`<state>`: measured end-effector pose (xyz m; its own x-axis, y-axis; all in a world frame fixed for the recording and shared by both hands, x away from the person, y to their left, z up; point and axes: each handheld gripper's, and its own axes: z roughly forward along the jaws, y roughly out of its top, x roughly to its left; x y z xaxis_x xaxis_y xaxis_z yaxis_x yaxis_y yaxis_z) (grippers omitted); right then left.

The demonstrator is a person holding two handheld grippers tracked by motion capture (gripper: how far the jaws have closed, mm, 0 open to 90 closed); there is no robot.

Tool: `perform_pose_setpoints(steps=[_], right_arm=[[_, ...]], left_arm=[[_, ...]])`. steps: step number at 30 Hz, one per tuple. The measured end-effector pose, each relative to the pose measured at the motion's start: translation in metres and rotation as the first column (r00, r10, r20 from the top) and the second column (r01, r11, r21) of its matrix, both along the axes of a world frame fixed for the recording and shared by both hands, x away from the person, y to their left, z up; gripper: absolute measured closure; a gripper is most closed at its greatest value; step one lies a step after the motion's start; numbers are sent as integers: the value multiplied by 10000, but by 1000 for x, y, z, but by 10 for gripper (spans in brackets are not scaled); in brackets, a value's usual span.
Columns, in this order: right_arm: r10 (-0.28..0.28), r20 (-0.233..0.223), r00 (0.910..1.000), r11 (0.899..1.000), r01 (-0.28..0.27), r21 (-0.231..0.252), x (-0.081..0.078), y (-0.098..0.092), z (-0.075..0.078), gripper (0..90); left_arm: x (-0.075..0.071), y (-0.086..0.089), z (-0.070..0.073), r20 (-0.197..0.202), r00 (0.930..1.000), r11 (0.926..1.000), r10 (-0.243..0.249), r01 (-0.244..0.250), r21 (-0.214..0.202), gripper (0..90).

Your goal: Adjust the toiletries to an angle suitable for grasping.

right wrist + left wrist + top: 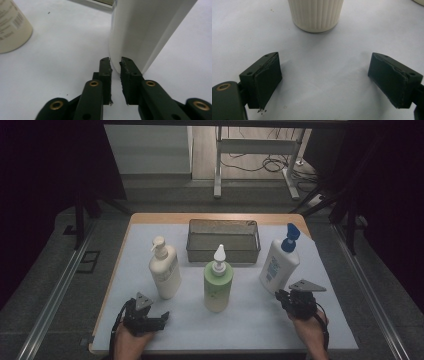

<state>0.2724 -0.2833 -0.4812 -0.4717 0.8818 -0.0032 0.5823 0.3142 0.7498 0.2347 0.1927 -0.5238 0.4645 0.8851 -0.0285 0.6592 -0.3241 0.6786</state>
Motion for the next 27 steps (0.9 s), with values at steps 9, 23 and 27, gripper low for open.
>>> perform_pose_setpoints(steps=[9,23,27], right_arm=[[292,42,9996,9995,-292,150,-8,-8,17,601],[185,323,9993,9993,-195,324,-6,-21,46,401],[152,388,9991,9990,-169,416,-2,-23,54,353]], left_arm=[[0,0,0,-1,10000,10000,-2,2,2,110],[0,0,0,4,10000,10000,-2,2,-3,110],[0,0,0,-1,10000,10000,-4,4,-8,110]])
